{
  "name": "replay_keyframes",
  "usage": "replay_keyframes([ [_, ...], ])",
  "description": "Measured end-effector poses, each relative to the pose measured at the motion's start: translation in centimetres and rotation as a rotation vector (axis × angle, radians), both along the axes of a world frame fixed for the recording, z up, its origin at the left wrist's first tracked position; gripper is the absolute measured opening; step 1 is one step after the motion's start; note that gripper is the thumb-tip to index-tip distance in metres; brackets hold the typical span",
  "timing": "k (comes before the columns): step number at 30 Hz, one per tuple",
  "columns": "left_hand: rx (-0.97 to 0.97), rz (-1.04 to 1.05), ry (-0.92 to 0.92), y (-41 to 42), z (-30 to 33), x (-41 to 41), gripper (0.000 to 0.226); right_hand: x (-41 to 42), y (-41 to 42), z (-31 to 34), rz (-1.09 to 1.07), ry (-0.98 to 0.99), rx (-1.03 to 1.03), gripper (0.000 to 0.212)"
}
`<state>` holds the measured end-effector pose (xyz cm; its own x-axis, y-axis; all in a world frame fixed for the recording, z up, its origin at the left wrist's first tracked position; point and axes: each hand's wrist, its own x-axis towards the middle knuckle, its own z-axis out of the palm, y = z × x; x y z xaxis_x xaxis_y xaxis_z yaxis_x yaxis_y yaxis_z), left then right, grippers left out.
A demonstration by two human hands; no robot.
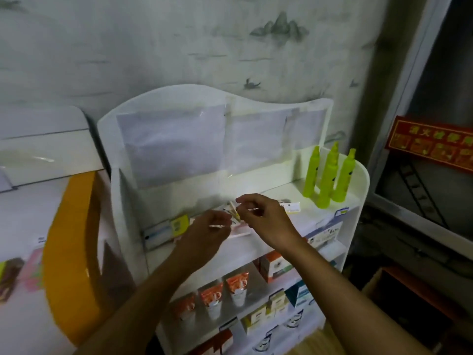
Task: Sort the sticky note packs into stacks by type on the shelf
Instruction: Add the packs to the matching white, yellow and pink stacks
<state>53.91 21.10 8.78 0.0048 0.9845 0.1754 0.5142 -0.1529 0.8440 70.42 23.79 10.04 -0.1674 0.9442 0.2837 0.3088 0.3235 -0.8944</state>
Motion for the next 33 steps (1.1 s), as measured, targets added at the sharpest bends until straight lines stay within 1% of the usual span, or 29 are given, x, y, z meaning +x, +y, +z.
replay_keyframes([
  [2,-0.033,0.028,-0.037,2.8,-1.1,0.6,0.016,0.3,2.7,-1.0,-0.002,-0.027,-0.009,0.018],
  [5,-0.127,0.072,-0.188,6.8,-3.1,1.4,0.017,0.3,6.7,-2.2,0.009,-0.097,-0.045,0.019],
  [10,-0.222,0.102,-0.103,10.6,-6.8,1.2,0.027,0.7,12.1,-5.2,0.010,-0.224,-0.096,0.024],
  [12,-0.235,0.088,0.007,11.5,-8.5,1.1,0.032,1.0,13.3,-7.1,0.023,-0.261,-0.152,0.025],
  [15,-0.208,0.069,0.243,12.9,-10.5,1.6,0.044,1.4,14.9,-9.8,0.054,-0.326,-0.201,0.024],
  [17,-0.127,0.098,0.456,13.9,-11.3,2.1,0.054,1.8,16.0,-11.1,0.113,-0.407,-0.186,0.024],
  [19,-0.075,0.157,0.687,14.6,-11.7,2.2,0.063,2.3,16.7,-11.9,0.222,-0.485,-0.157,0.028],
  [20,-0.080,0.183,0.764,14.9,-11.8,2.1,0.067,2.6,17.2,-12.2,0.273,-0.518,-0.125,0.033],
  [22,-0.124,0.207,0.836,15.4,-11.7,1.8,0.076,2.9,18.3,-12.8,0.362,-0.614,-0.042,0.047],
  [25,-0.131,0.146,0.928,15.4,-11.7,1.1,0.078,3.1,19.8,-13.8,0.464,-0.768,0.036,0.072],
  [27,-0.136,0.112,0.914,15.0,-11.4,0.6,0.078,3.1,20.3,-14.7,0.476,-0.791,0.086,0.085],
  [29,-0.084,0.107,0.827,14.3,-11.2,0.3,0.074,3.0,20.6,-15.2,0.473,-0.756,0.116,0.087],
  [31,-0.008,0.117,0.669,13.6,-10.8,0.2,0.063,2.8,20.7,-15.0,0.460,-0.731,0.108,0.084],
  [33,0.026,0.205,0.412,13.2,-10.2,0.2,0.045,2.7,21.0,-14.8,0.457,-0.724,0.101,0.082],
])
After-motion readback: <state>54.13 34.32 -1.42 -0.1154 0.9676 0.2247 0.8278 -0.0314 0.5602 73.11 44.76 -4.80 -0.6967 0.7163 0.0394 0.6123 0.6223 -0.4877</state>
